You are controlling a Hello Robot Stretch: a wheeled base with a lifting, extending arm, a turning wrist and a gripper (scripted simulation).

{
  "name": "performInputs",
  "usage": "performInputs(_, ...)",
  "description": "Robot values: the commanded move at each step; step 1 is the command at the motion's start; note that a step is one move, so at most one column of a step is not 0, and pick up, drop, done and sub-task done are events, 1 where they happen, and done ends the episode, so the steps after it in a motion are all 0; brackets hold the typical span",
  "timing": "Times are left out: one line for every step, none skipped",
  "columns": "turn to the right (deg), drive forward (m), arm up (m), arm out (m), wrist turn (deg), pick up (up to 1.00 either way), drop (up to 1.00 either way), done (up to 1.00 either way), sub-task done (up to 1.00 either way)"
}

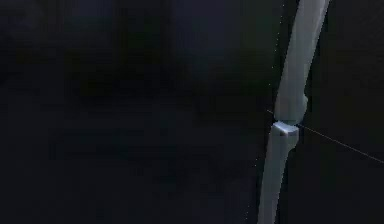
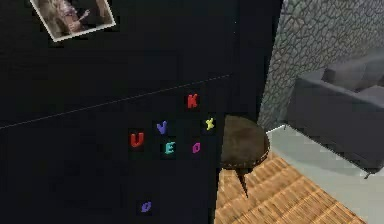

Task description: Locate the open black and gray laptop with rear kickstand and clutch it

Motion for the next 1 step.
performInputs(-45.0,0.00,0.00,0.00,0.0,0.00,0.00,0.00,0.00)
